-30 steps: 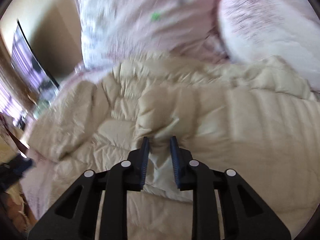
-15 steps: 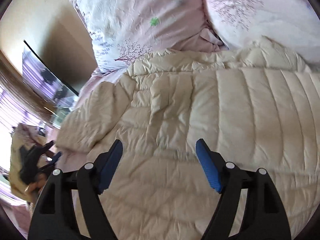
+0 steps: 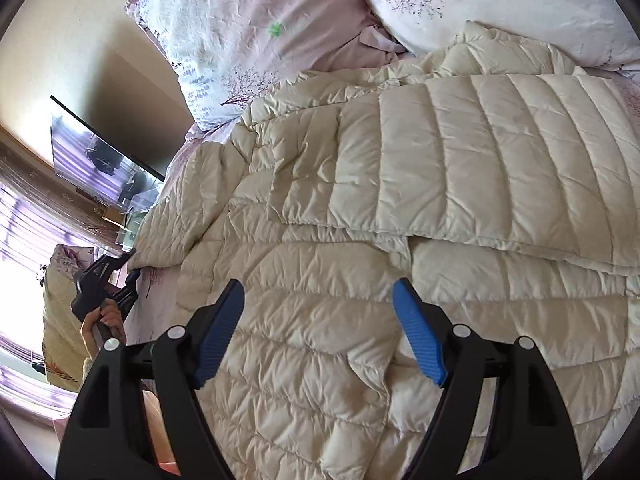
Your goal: Fold large clothes
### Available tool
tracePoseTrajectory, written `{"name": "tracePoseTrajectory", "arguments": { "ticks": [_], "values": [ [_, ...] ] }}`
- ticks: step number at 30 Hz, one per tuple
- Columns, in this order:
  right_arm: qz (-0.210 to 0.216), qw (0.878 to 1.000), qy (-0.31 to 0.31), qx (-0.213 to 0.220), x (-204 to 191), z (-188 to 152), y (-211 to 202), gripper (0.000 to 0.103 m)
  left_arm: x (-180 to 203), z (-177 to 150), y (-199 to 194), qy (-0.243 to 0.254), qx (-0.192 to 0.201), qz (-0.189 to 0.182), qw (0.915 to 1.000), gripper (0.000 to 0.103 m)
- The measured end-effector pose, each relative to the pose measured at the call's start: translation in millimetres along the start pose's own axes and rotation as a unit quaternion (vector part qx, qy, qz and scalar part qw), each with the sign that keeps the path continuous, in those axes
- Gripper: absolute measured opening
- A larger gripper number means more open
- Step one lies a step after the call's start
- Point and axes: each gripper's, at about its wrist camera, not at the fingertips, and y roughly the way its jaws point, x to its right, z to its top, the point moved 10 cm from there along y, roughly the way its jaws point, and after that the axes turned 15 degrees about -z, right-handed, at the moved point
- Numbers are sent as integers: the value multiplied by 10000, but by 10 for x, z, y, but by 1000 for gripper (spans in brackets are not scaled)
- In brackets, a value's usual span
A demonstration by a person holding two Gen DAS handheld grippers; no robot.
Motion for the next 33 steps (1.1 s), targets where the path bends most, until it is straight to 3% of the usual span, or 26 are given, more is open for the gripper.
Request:
{"name": "tracePoseTrajectory", "arguments": {
  "ticks": [2,8,13,19,24,29,33],
  "values": [
    [6,10000,29,21,62,-12,-37,77,20,18,-5,38,28,-23,10000,6],
    [-27,9996,171,238,289,22,-183,78,488,3,-88,476,126,-457,9977,4],
    [-64,9985,350,417,510,51,-304,79,1155,-332,-68,938,-145,-1083,9896,3],
    [-5,9980,496,398,663,-2,-351,79,1909,-1134,57,1688,-857,-1800,9653,3],
    [23,9975,517,483,702,-37,-413,79,2244,-1921,282,2188,-1508,-2090,9411,3],
    [-73,9965,577,600,796,-34,-468,79,2278,-2640,549,2465,-2179,-2033,9222,3],
    [-192,9960,562,673,857,-28,-482,79,2120,-3190,780,2672,-2742,-1740,9072,3]
  ]
}}
